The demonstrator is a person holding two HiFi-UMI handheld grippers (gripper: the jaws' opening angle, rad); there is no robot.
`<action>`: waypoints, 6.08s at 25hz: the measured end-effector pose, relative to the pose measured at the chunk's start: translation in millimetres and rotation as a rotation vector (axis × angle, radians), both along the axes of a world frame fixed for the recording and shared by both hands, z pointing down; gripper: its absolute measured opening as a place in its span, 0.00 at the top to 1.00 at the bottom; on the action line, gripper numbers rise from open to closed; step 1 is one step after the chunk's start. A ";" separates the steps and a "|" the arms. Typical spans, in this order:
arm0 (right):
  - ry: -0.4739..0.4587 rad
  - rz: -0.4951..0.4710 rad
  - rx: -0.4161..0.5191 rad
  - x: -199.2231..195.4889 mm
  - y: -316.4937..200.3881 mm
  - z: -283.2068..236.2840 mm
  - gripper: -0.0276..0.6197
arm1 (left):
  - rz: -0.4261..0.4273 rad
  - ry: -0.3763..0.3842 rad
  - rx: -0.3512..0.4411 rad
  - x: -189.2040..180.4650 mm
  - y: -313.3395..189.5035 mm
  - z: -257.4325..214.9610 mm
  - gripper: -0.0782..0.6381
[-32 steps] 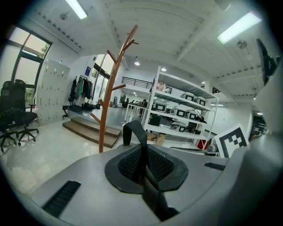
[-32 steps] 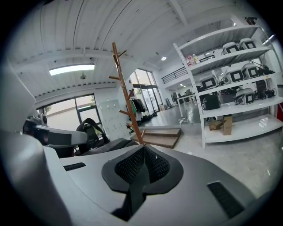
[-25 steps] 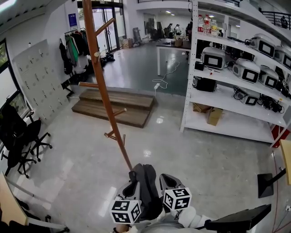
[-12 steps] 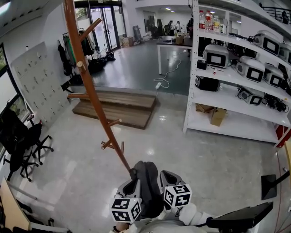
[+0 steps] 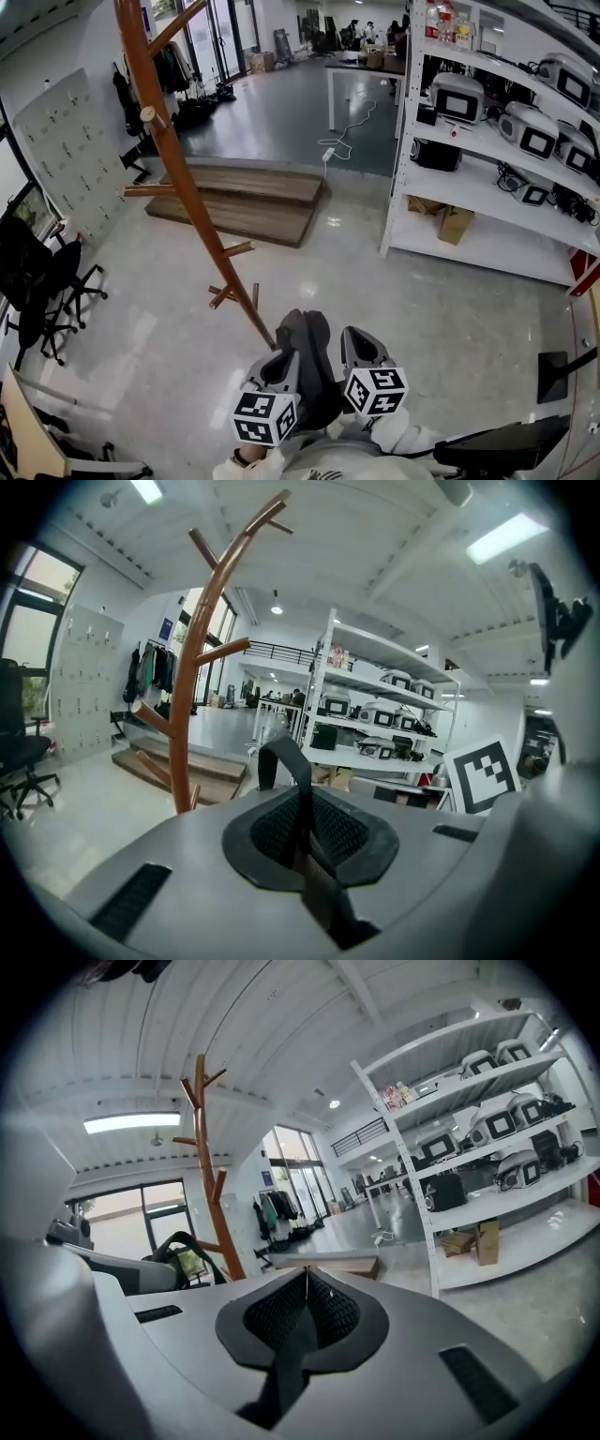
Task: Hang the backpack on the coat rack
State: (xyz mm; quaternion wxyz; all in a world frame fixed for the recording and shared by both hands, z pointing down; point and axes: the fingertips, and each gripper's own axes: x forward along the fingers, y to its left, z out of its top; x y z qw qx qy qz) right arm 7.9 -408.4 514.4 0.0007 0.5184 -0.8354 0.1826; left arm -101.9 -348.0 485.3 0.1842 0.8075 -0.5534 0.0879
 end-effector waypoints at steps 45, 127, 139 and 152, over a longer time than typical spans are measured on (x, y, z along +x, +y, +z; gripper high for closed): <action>-0.014 0.045 0.007 6.2 -9.2 -8.3 0.94 | -0.097 0.100 0.125 -86.2 -114.3 -113.3 0.87; 0.078 -0.296 -0.037 -70.3 63.5 20.3 0.94 | -0.498 -0.036 0.135 -92.5 52.1 5.9 0.89; 0.081 -0.185 -0.004 -73.8 115.1 4.4 0.94 | -0.374 -0.007 0.146 -91.2 88.5 0.7 0.89; 0.084 -0.163 0.039 -67.6 156.7 -18.4 0.94 | -0.309 0.008 0.163 -75.6 126.7 -9.5 0.89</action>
